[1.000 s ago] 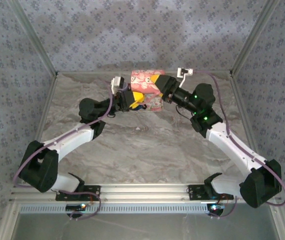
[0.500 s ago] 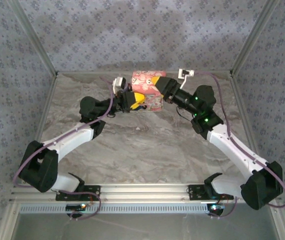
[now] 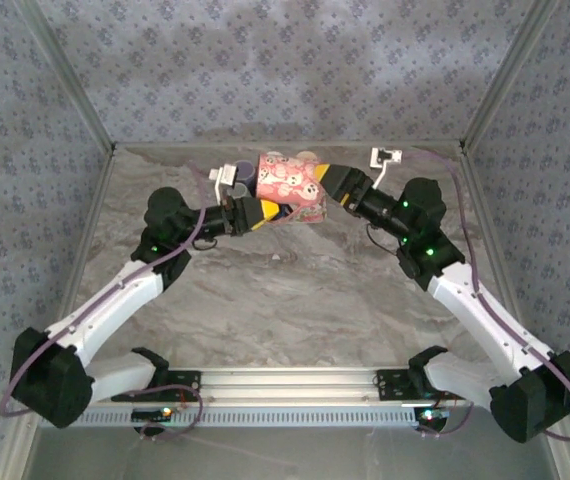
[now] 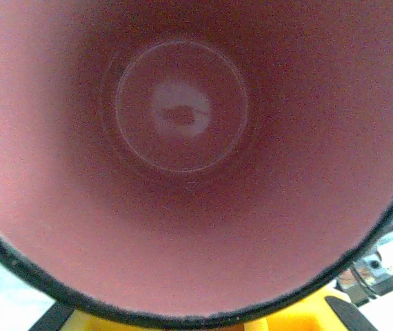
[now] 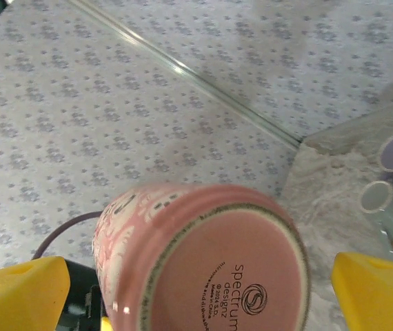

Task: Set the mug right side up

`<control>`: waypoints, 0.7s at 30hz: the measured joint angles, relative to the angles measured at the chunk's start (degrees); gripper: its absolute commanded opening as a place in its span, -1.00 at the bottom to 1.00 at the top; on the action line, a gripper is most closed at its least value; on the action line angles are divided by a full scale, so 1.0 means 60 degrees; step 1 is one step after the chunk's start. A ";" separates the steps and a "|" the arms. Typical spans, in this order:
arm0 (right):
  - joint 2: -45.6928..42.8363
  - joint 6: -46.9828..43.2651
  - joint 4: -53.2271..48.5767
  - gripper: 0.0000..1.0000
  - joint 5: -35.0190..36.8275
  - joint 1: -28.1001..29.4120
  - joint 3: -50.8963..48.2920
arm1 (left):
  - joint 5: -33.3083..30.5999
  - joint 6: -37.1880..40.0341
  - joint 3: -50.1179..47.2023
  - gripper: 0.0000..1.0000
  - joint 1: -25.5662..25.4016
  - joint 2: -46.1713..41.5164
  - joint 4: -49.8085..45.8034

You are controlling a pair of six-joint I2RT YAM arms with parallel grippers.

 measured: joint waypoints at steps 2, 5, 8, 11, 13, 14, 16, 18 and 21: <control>-0.0197 -0.0372 -0.0750 0.92 0.0106 -0.0222 0.0018 | -0.0674 0.1100 0.0127 -1.00 0.0000 -0.0474 -0.1880; -0.0459 -0.1253 -0.2484 0.89 0.0339 -0.0361 0.0463 | -0.2025 0.2736 0.0597 -1.00 -0.0007 -0.1056 -0.4674; -0.0423 -0.2306 -0.4521 0.83 0.0707 -0.0208 0.1563 | -0.3770 0.4204 0.1169 -1.00 -0.0135 -0.1450 -0.7198; -0.0350 -0.3326 -0.6175 0.78 0.1257 0.0226 0.2543 | -0.5402 0.5173 0.1417 -1.00 -0.0379 -0.1596 -0.8958; -0.0310 -0.3876 -0.7104 0.79 0.1763 0.0703 0.2947 | -0.6360 0.5635 0.1424 -1.00 -0.0565 -0.1534 -0.9959; -0.0284 -0.4116 -0.7570 0.79 0.2131 0.1009 0.3075 | -0.6779 0.5788 0.1406 -1.00 -0.0616 -0.1475 -1.0418; -0.0266 -0.4444 -0.8167 0.78 0.2663 0.1439 0.3140 | -0.7461 0.6033 0.1177 -1.00 -0.0667 -0.1446 -1.1009; -0.0197 -0.4699 -0.8794 0.75 0.3180 0.1723 0.3187 | -0.8105 0.6247 0.0816 -1.00 -0.0667 -0.1457 -1.1333; 0.0259 -0.4972 -0.9723 0.77 0.3603 0.1876 0.3676 | -0.8878 0.6495 0.0437 -1.00 -0.0667 -0.1446 -1.1664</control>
